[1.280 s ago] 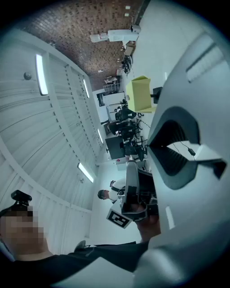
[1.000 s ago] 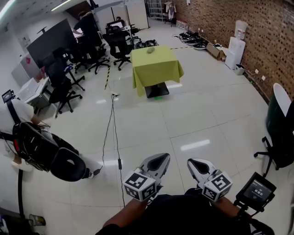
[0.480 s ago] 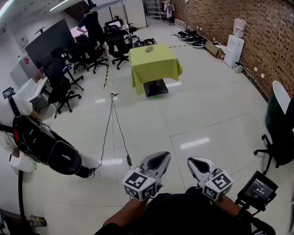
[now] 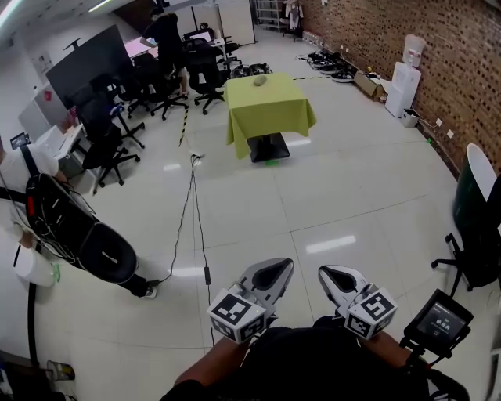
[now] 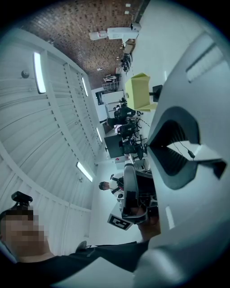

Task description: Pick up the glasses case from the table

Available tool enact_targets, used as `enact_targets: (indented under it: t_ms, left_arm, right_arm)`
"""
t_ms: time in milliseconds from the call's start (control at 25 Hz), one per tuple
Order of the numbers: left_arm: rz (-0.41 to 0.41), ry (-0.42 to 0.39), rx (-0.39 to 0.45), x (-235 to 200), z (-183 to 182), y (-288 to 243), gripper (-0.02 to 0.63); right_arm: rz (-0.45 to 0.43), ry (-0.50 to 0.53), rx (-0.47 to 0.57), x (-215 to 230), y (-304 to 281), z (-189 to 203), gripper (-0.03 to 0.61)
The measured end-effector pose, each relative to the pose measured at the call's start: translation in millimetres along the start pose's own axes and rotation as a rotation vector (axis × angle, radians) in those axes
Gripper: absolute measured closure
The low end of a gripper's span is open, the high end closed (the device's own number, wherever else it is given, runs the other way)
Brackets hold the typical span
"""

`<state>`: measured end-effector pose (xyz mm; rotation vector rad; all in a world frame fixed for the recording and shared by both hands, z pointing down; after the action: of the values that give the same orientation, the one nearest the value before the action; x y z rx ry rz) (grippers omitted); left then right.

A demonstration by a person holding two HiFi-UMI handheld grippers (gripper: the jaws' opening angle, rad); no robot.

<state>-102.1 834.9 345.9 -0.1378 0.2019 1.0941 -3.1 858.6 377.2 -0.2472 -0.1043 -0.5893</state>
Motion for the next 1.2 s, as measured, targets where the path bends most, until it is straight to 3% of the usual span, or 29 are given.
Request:
enact_targets:
  t_ms: [240, 440, 800, 1200]
  left_arm:
    - [-0.023, 0.024, 0.011, -13.6, 2.1, 9.9, 0.607]
    - [-0.023, 0.140, 0.048, -20.1, 6.2, 12.9, 0.607]
    - [-0.088, 0.139, -0.010, -37.3, 13.9, 7.5, 0.607]
    - [-0.082, 0.150, -0.021, -54.9, 10.8, -12.4, 0.607]
  right_arm:
    - [-0.022, 0.027, -0.015, -8.6, -12.2, -5.8, 0.577]
    - [-0.041, 0.041, -0.033, -12.7, -18.3, -3.2, 0.577]
    - [-0.045, 0.029, -0.030, -5.2, -25.9, -2.8, 0.577]
    - [-0.074, 0.009, -0.015, 18.5, -52.9, -9.0, 0.577]
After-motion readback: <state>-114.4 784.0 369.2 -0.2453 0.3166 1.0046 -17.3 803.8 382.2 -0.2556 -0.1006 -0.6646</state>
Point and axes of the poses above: the fingertips, and each gripper's own axes: y backward along the fingers, x to its right, z out of its underside, the point moved 2 cm from there along y, backward along the fingers, and after that the axes turned 5 degrees about z, right-handed, at the moved point
